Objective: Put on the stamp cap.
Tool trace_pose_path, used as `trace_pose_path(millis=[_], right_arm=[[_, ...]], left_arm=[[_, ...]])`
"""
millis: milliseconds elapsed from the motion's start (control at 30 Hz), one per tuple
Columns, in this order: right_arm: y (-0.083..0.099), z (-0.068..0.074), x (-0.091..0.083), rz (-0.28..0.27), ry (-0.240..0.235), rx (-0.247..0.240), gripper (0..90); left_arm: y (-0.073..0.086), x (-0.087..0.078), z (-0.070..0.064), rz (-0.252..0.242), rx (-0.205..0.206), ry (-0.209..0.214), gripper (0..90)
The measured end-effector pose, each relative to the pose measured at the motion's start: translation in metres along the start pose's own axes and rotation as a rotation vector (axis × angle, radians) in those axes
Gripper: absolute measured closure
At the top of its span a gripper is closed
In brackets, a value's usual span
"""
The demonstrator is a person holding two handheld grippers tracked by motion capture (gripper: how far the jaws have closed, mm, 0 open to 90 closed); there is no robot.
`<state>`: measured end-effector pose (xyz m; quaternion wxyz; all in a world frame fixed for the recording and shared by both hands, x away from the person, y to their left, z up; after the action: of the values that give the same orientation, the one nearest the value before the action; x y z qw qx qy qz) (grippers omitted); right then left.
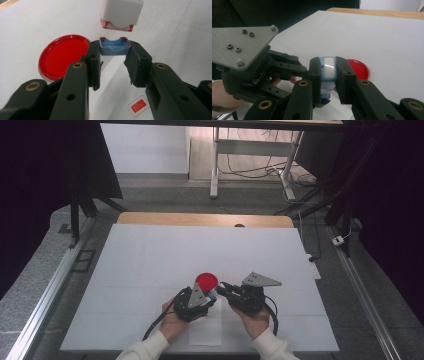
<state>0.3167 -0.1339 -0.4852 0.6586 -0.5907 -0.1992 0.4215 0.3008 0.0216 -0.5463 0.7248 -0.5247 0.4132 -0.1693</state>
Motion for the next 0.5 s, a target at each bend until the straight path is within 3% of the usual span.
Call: trace_pose_path(millis=[500], right_arm=[[0.0047,0.0002,0.0053,0.024,0.009,0.006,75.4]], left_arm=[[-0.0001,-0.0007,0.0006,-0.004,0.005,-0.006,64.8]])
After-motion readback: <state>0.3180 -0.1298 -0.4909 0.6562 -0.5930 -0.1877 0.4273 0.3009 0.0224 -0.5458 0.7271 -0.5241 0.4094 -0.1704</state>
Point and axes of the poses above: each handheld gripper's, and its own axes: x roughly forward along the jaws, y roughly out of its underside, z roughly to its left, the point moved 4 cm from there along x, roughly forward along the jaws, and after that the axes turned 10 degrees about -z, right-handed, at the moved point
